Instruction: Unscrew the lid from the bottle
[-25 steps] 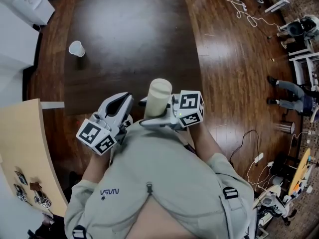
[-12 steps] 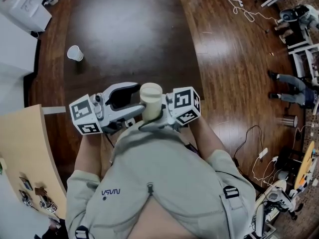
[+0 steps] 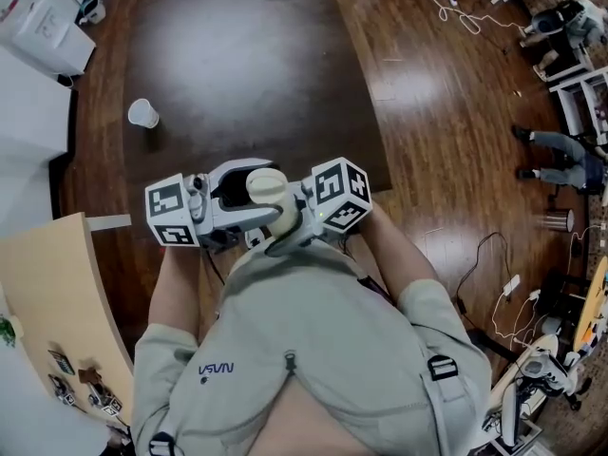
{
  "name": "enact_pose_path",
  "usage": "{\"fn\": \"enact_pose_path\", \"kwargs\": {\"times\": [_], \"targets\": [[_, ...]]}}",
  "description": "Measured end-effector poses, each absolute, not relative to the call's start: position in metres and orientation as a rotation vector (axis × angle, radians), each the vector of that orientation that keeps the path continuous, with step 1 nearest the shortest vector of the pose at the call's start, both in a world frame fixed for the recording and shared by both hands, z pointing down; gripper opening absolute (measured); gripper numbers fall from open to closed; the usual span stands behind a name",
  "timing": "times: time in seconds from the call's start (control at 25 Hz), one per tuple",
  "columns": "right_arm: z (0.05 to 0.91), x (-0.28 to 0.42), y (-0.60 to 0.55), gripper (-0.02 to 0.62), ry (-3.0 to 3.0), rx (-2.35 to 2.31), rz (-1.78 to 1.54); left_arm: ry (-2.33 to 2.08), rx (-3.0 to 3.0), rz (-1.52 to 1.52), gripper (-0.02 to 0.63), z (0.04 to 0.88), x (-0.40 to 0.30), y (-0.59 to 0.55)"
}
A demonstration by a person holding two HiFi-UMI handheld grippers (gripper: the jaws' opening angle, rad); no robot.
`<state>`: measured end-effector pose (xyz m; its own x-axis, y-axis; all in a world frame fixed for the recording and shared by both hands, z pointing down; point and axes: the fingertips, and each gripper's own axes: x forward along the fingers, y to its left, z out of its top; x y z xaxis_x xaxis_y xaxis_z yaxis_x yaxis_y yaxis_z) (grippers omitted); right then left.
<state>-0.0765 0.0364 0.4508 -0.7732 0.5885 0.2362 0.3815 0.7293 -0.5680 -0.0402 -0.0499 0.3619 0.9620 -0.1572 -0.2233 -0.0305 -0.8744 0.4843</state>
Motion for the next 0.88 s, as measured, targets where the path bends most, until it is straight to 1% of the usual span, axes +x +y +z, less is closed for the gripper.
{"fn": "enact_pose_path", "kwargs": {"times": [0.08, 0.4, 0.64, 0.8, 0.88], "targets": [[0.451, -0.076, 0.032, 0.299, -2.53, -0.727, 0.692, -0.176, 2.628, -0.349, 0.305, 0.362, -0.041, -0.054], [0.453, -0.081, 0.008, 0.299, -2.575, -0.552, 0.663, -0.384, 2.66, -0.347, 0.287, 0.359, -0.049, -0.069], [0.441, -0.077, 0.018, 0.299, -2.565, -0.678, 0.655, -0.185, 2.657, -0.409, 0.292, 0.347, -0.047, -0.06], [0.442, -0.077, 0.028, 0.299, -2.527, -0.74, 0.635, -0.12, 2.675, -0.387, 0.299, 0.347, -0.037, -0.054], [0.441, -0.078, 0.029, 0.299, -2.524, -0.754, 0.639, -0.105, 2.674, -0.385, 0.287, 0.347, -0.035, -0.053]]}}
